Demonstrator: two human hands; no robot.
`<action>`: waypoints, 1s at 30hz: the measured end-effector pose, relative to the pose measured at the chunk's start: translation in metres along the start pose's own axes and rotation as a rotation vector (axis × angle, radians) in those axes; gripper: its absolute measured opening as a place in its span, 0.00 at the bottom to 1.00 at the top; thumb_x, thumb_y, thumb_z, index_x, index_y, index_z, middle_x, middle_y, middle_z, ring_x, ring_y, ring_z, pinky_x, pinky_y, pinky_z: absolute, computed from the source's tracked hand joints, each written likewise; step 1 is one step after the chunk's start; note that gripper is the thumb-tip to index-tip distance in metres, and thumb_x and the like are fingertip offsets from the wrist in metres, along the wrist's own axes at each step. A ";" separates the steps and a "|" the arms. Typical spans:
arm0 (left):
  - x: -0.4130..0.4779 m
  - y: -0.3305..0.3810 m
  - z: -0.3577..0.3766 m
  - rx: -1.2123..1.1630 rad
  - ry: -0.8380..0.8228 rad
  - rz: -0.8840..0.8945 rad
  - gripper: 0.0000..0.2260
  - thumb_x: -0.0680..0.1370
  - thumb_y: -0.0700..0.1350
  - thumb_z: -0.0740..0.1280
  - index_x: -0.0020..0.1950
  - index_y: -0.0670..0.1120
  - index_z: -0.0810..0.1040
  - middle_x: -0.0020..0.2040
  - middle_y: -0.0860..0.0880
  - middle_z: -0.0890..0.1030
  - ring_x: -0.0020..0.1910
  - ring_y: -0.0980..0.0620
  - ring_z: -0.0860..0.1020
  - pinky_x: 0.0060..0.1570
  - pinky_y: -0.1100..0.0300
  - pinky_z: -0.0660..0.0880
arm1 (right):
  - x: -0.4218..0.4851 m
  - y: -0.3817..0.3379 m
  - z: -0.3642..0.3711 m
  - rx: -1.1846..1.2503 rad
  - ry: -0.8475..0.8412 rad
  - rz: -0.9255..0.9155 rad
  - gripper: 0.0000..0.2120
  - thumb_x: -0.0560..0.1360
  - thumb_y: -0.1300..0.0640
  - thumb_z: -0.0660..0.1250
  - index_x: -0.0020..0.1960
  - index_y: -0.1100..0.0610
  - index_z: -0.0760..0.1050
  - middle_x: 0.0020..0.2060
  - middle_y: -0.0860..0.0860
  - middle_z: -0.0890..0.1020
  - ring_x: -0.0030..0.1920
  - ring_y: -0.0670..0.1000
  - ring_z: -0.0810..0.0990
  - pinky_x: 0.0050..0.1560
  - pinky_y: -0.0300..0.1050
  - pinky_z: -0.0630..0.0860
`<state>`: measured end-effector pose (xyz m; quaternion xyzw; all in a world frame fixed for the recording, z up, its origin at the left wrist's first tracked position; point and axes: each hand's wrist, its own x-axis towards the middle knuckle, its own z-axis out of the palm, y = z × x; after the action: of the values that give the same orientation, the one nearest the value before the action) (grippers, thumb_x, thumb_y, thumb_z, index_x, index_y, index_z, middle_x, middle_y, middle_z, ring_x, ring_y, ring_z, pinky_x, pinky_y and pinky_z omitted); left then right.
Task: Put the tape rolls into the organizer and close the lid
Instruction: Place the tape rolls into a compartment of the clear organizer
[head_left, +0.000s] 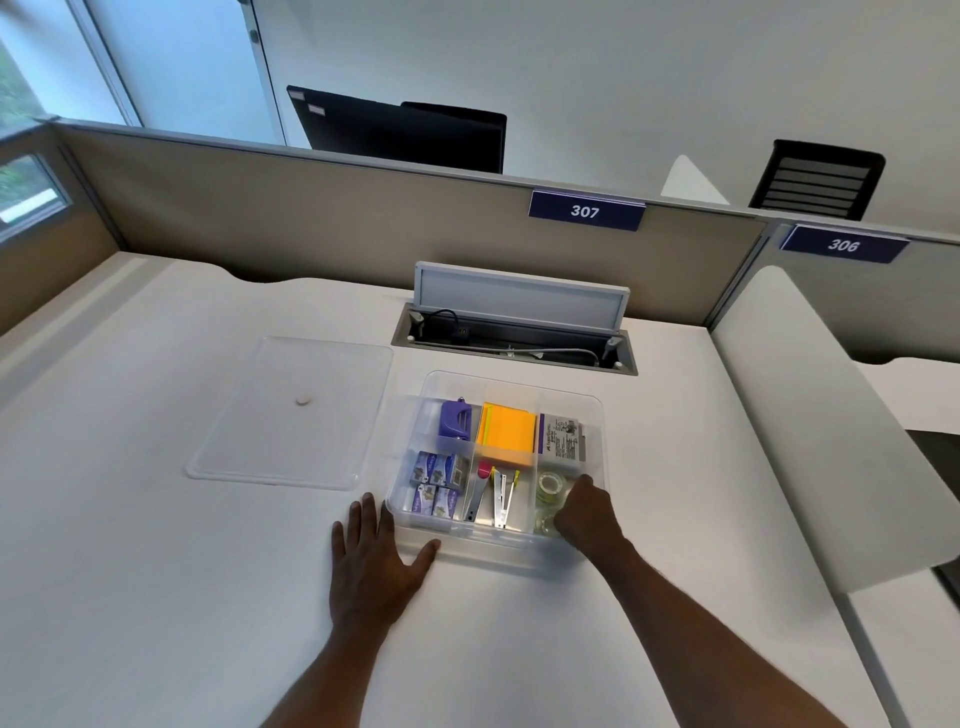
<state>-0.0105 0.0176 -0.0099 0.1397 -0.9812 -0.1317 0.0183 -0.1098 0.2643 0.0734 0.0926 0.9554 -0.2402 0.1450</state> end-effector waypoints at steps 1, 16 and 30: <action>0.000 0.000 0.000 0.000 -0.002 -0.001 0.42 0.72 0.73 0.48 0.75 0.44 0.60 0.77 0.41 0.59 0.77 0.43 0.55 0.75 0.44 0.52 | 0.000 0.000 0.000 0.011 0.006 0.012 0.18 0.71 0.66 0.66 0.58 0.69 0.67 0.55 0.65 0.79 0.56 0.64 0.79 0.54 0.50 0.77; 0.000 0.000 0.003 0.009 -0.009 -0.011 0.42 0.72 0.73 0.50 0.74 0.44 0.62 0.76 0.41 0.61 0.76 0.43 0.57 0.75 0.44 0.53 | 0.009 0.003 -0.001 0.010 -0.053 0.083 0.13 0.68 0.64 0.67 0.52 0.67 0.76 0.51 0.62 0.83 0.52 0.60 0.81 0.42 0.38 0.70; 0.000 -0.004 0.002 -0.053 -0.022 0.006 0.38 0.74 0.68 0.48 0.74 0.43 0.62 0.77 0.42 0.59 0.77 0.44 0.54 0.75 0.47 0.47 | -0.003 -0.015 -0.024 0.181 0.273 0.019 0.10 0.74 0.61 0.59 0.48 0.65 0.77 0.47 0.63 0.82 0.49 0.63 0.81 0.43 0.43 0.75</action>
<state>-0.0094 0.0140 -0.0127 0.1346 -0.9780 -0.1589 0.0117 -0.1163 0.2625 0.1007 0.1461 0.9397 -0.3093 0.0073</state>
